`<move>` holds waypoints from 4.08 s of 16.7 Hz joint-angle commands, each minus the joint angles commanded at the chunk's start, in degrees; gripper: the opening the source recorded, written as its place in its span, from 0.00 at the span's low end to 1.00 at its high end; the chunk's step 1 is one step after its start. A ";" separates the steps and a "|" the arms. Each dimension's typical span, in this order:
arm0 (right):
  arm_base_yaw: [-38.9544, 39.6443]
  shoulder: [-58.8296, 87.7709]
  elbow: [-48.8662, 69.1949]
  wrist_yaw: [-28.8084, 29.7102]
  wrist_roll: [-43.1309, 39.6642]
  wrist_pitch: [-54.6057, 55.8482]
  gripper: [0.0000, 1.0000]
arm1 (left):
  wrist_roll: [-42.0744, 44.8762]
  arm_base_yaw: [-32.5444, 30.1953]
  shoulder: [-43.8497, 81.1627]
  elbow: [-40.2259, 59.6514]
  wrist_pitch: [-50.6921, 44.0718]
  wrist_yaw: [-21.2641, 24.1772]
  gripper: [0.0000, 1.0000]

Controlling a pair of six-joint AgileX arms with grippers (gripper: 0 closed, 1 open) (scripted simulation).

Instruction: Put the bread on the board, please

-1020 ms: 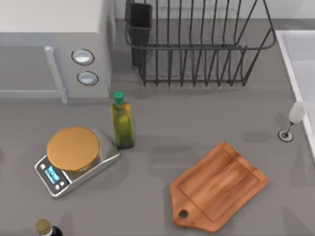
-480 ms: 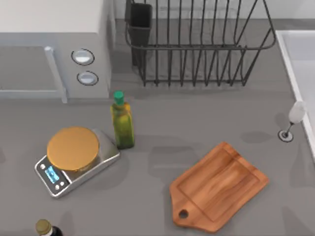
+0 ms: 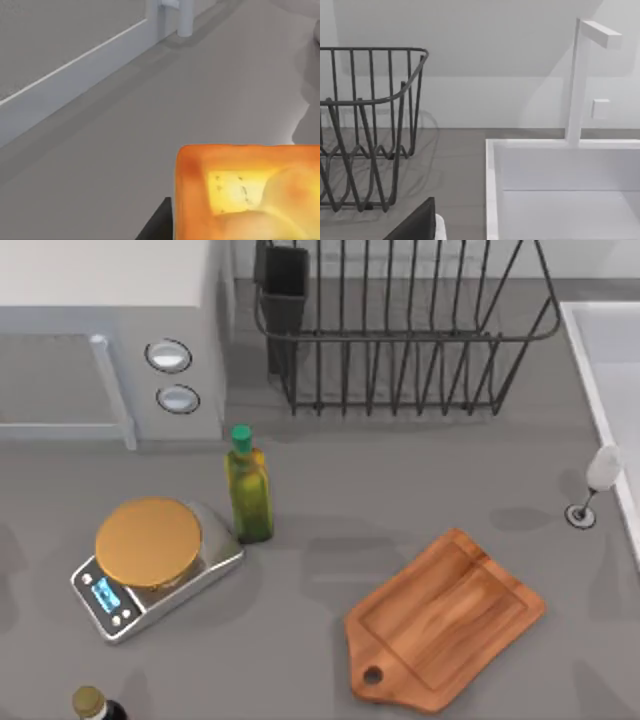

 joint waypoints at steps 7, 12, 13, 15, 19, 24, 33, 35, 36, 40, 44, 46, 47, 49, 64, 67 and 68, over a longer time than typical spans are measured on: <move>0.00 0.00 0.00 0.00 0.00 0.00 1.00 | 0.03 0.70 -9.96 1.79 -11.54 -0.22 0.00; 0.00 0.00 0.00 0.00 0.00 0.00 1.00 | 0.61 0.07 -11.28 2.32 -12.49 -0.22 0.00; 0.00 0.00 0.00 0.00 0.00 0.00 1.00 | 0.65 0.26 -11.05 2.16 -12.31 -0.20 0.00; 0.00 0.00 0.00 0.00 0.00 0.00 1.00 | 0.16 -0.17 -11.33 2.08 -12.22 -0.50 0.00; 0.00 0.00 0.00 0.00 0.00 0.00 1.00 | -7.53 -6.74 -15.63 1.12 -10.58 -5.54 0.00; 0.00 0.00 0.00 0.00 0.00 0.00 1.00 | -28.15 -23.48 -25.83 -0.21 -5.14 -20.42 0.00; 0.00 0.00 0.00 0.00 0.00 0.00 1.00 | -83.68 -63.02 -40.83 -0.07 13.36 -64.12 0.00; 0.00 0.00 0.00 0.00 0.00 0.00 1.00 | -97.09 -71.62 -40.97 0.00 18.56 -75.26 0.00; 0.00 0.00 0.00 0.00 0.00 0.00 1.00 | -103.70 -75.74 -40.29 -0.10 21.24 -80.83 0.00; 0.00 0.00 0.00 0.00 0.00 0.00 1.00 | -128.75 -91.17 -33.91 -1.29 31.88 -102.37 0.00; 0.00 0.00 0.00 0.00 0.00 0.00 1.00 | -149.84 -104.64 -23.74 -3.29 41.42 -120.95 0.00; 0.00 0.00 0.00 0.00 0.00 0.00 1.00 | -158.31 -110.41 -18.36 -4.33 45.44 -128.52 0.00; 0.00 0.00 0.00 0.00 0.00 0.00 1.00 | -161.84 -112.92 -15.83 -4.80 47.17 -131.70 0.00; 0.00 0.00 0.00 0.00 0.00 0.00 1.00 | -167.76 -117.26 -11.26 -5.65 50.10 -137.04 0.00; 0.00 0.00 0.00 0.00 0.00 0.00 1.00 | -172.51 -120.51 -7.15 -5.04 57.59 -141.71 0.00; 0.00 0.00 0.00 0.00 0.00 0.00 1.00 | -170.70 -119.09 -7.09 -4.46 61.79 -141.45 0.00; 0.00 0.00 0.00 0.00 0.00 0.00 1.00 | -169.86 -118.51 -6.90 -4.45 63.18 -141.37 0.00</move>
